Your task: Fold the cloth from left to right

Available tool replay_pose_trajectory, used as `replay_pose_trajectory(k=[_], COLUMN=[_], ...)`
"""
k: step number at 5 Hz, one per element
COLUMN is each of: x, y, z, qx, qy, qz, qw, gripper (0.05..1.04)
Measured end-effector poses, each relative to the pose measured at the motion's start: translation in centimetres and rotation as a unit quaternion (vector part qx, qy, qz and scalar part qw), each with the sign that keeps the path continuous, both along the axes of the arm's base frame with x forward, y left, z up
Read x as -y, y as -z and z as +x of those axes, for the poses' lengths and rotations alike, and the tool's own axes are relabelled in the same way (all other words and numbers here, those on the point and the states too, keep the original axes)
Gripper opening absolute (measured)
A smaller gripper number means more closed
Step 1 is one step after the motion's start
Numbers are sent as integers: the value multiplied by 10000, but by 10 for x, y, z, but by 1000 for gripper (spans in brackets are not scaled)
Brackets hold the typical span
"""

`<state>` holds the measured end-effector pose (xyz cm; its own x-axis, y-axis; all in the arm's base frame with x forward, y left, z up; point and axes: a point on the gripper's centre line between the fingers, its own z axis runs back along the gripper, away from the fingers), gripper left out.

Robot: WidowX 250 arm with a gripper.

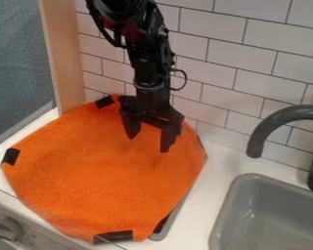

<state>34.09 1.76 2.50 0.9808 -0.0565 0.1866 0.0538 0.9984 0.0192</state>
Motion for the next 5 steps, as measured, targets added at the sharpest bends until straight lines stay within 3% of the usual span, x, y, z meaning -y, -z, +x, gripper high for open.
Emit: replay_pose_trajectory(k=[1,2,4,5], x=[0,-10,-66,-90], y=[10,20,-11,-12], z=[-7,-26,-47,-56], qx=[-192,-401,110,5], qy=[-33,-608,-1570,-1985], qz=[3,167,307,309], qw=[9998,9972,9871,9796], gripper=[999,999,999,999])
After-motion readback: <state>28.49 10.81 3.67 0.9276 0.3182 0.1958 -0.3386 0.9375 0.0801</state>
